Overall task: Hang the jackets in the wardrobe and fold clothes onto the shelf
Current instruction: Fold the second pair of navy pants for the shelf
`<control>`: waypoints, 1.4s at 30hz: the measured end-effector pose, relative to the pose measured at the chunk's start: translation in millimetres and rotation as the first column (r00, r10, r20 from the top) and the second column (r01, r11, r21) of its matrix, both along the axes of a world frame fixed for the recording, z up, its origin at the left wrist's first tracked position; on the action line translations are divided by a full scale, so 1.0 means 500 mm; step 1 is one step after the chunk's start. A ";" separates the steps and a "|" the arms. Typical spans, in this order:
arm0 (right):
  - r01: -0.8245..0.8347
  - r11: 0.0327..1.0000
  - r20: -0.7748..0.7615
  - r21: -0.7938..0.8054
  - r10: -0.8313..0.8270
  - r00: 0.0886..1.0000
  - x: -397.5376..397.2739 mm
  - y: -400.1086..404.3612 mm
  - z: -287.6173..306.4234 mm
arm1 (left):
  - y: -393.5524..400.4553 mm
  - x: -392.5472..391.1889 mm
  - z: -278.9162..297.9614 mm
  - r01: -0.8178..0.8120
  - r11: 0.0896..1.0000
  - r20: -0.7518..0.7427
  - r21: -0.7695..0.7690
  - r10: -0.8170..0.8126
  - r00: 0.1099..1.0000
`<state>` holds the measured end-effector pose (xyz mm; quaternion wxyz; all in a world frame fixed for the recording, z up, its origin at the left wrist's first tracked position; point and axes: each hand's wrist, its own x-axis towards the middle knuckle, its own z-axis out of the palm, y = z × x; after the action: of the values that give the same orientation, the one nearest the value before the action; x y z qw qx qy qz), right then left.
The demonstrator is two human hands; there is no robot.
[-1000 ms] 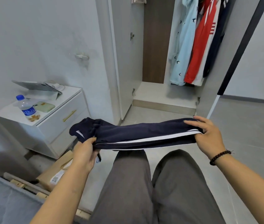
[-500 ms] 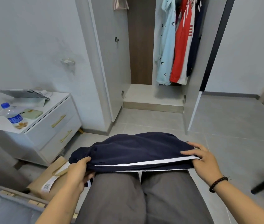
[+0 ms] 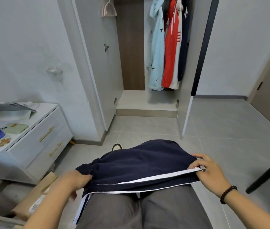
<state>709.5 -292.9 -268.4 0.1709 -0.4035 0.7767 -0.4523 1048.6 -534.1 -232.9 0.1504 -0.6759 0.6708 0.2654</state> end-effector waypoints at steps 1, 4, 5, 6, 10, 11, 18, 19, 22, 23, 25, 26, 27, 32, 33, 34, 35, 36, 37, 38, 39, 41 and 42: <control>-0.011 1.000 0.012 0.021 0.011 1.000 -0.001 0.007 -0.004 | -0.007 -0.010 0.010 0.119 0.989 0.136 -0.091 -0.106 0.985; -0.024 0.999 0.052 0.047 0.021 0.998 -0.004 0.024 -0.014 | -0.019 -0.061 0.048 0.308 0.939 0.390 -0.151 -0.230 0.892; -0.025 0.999 0.067 0.045 0.022 0.998 -0.003 0.027 -0.016 | -0.019 -0.080 0.063 0.347 0.929 0.438 -0.129 -0.260 0.860; -0.027 0.999 0.084 0.042 0.024 0.996 -0.002 0.029 -0.018 | -0.020 -0.097 0.078 0.388 0.915 0.480 -0.108 -0.293 0.827; -0.021 1.000 0.170 0.001 0.020 0.985 0.004 0.029 -0.020 | -0.011 -0.166 0.162 0.543 0.833 0.502 -0.103 -0.428 0.752; -0.013 1.000 0.194 -0.015 0.016 0.981 0.006 0.028 -0.020 | -0.006 -0.186 0.180 0.583 0.808 0.473 -0.083 -0.483 0.737; 0.175 0.982 0.357 -0.073 -0.138 0.924 0.049 -0.002 -0.042 | 0.016 -0.378 0.118 0.653 0.651 0.005 -0.386 -0.706 0.708; 0.197 0.978 0.343 -0.073 -0.160 0.925 0.057 -0.009 -0.047 | 0.011 -0.407 0.096 0.638 0.674 -0.094 -0.373 -0.712 0.696; 0.223 0.967 0.367 -0.126 -0.163 0.916 0.075 -0.021 -0.060 | -0.004 -0.483 0.034 0.658 0.697 -0.241 -0.285 -0.717 0.654; 0.215 0.965 0.393 -0.150 -0.141 0.909 0.076 -0.021 -0.063 | -0.010 -0.505 0.016 0.672 0.693 -0.234 -0.260 -0.721 0.652; 0.187 0.962 0.459 -0.199 -0.077 0.885 0.069 -0.017 -0.067 | -0.024 -0.539 -0.020 0.701 0.682 -0.188 -0.209 -0.731 0.656; 0.176 0.961 0.499 -0.213 -0.048 0.865 0.063 -0.016 -0.068 | -0.031 -0.552 -0.036 0.711 0.679 -0.164 -0.182 -0.734 0.659; 0.180 0.961 0.534 -0.211 -0.041 0.844 0.055 -0.016 -0.069 | -0.037 -0.563 -0.049 0.715 0.680 -0.146 -0.161 -0.733 0.664; 0.213 0.965 0.494 -0.155 -0.111 0.863 0.041 -0.047 -0.069 | -0.057 -0.582 -0.097 0.679 0.733 -0.123 -0.038 -0.677 0.725; 0.188 0.970 0.451 -0.151 -0.102 0.887 0.041 -0.055 -0.070 | -0.062 -0.583 -0.105 0.660 0.751 -0.137 -0.008 -0.655 0.743; 0.170 0.974 0.408 -0.147 -0.097 0.908 0.039 -0.063 -0.070 | -0.067 -0.585 -0.110 0.644 0.765 -0.147 0.011 -0.636 0.758; 0.161 0.977 0.369 -0.141 -0.099 0.924 0.038 -0.070 -0.069 | -0.074 -0.586 -0.116 0.637 0.770 -0.152 0.013 -0.628 0.763; 0.159 0.977 0.334 -0.143 -0.104 0.937 0.036 -0.075 -0.070 | -0.080 -0.586 -0.122 0.637 0.771 -0.150 0.002 -0.630 0.762; 0.160 0.976 0.299 -0.147 -0.111 0.948 0.034 -0.079 -0.072 | -0.086 -0.585 -0.128 0.639 0.769 -0.149 -0.020 -0.634 0.759; 0.158 0.976 0.261 -0.150 -0.115 0.959 0.034 -0.081 -0.075 | -0.091 -0.583 -0.133 0.633 0.773 -0.144 -0.049 -0.632 0.761; 0.153 0.978 0.219 -0.145 -0.119 0.968 0.034 -0.082 -0.078 | -0.094 -0.580 -0.139 0.620 0.780 -0.141 -0.079 -0.625 0.768; 0.149 0.980 0.152 -0.135 -0.128 0.980 0.035 -0.081 -0.087 | -0.099 -0.573 -0.148 0.580 0.803 -0.156 -0.136 -0.595 0.788; 0.159 0.979 0.135 -0.130 -0.141 0.981 0.035 -0.081 -0.090 | -0.100 -0.571 -0.149 0.563 0.812 -0.170 -0.156 -0.584 0.794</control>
<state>726.9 -333.3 -313.2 0.1557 -0.3258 0.7590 -0.5418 763.0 -584.3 -307.5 0.1191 -0.4153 0.8682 0.2441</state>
